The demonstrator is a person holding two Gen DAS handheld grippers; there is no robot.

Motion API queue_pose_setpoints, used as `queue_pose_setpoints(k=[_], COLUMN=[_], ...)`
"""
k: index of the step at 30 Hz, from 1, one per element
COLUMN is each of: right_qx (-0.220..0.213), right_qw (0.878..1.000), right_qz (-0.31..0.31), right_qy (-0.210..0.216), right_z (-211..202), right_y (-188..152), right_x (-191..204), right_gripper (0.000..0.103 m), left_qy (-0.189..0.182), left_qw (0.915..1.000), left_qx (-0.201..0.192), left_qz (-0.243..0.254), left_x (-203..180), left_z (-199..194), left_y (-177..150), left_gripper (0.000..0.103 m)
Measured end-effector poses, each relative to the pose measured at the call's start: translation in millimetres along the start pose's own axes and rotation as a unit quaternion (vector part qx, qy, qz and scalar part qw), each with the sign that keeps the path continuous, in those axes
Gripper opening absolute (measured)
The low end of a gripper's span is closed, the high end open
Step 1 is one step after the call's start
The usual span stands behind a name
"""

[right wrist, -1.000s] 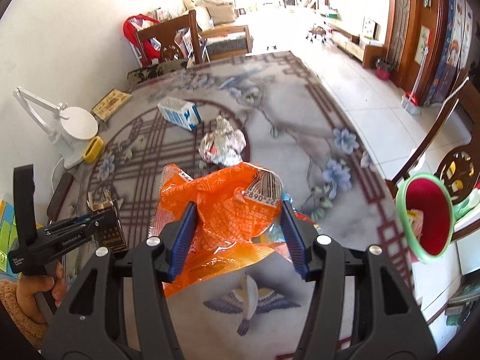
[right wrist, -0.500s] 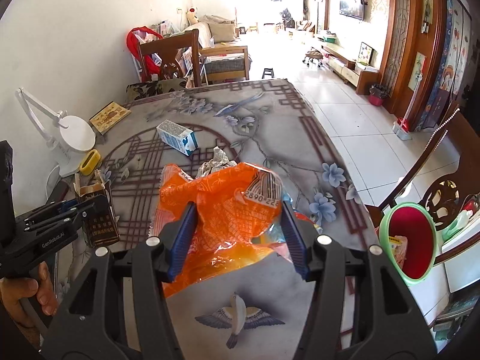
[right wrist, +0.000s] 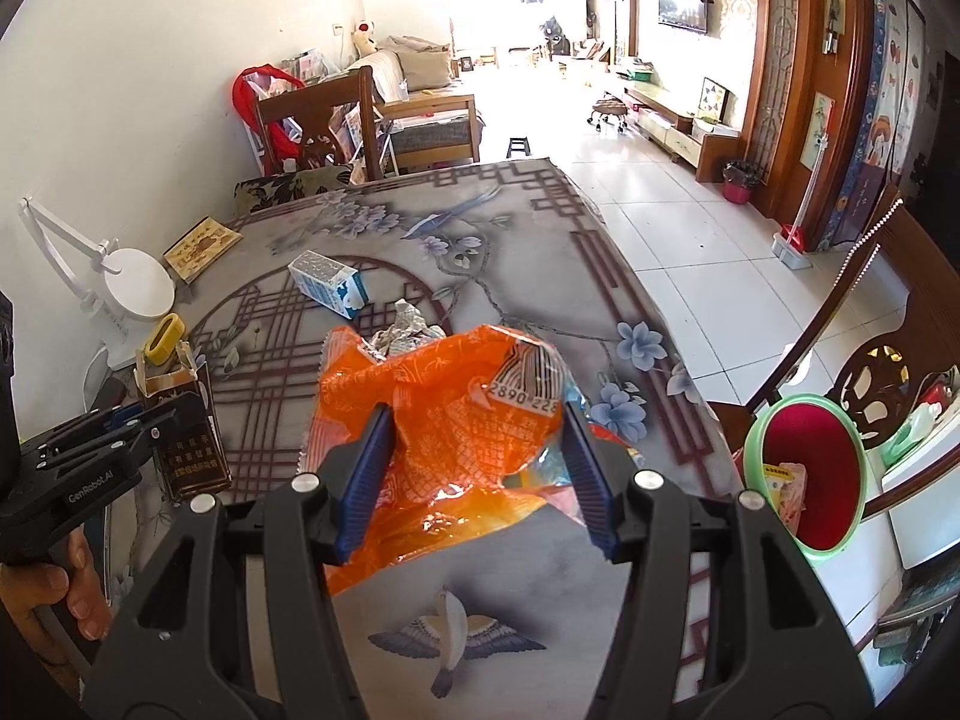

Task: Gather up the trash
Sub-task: 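Carry the cigarette box and orange bag over to the red bucket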

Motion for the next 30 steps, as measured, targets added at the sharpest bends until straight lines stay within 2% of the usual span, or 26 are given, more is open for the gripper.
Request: queue_pose_setpoints(k=[5,12,20,30], right_qx=[-0.005,-0.019,-0.024,-0.008], right_qw=[0.999,0.995,0.984,0.966], right_qz=[0.025,0.076,0.142,0.204], right_qy=[-0.02,-0.062,-0.108,-0.16], right_z=[-12,-43,-73,-86], right_y=[-2,-9,-27,-58], right_x=[-36,-116,-226,-356], right_gripper=[0.055,0.055,0.055,0.055], left_qy=[-0.017,-0.05,-0.079,-0.104], left_qw=[0.9998,0.9975,0.9928,0.9858], left_qx=[0.003,0.01,0.02,0.022], left_qz=[0.014,0.049,0.088,0.13], left_x=[-31,-107,-201,-313], left_z=[3,10,21,38], left_y=[3,6,8,16], left_gripper=[0.022,0.022,0.022,0.022])
Point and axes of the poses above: each gripper's, at about its wrist camera, not at the fingertips, and z roughly the way its jaws point, x to its left, y to its top, the point moved 10 cm from there along z, roughly the way its jaws point, and after that the axes turned 15 degrees about y, right-handed, at the moved point
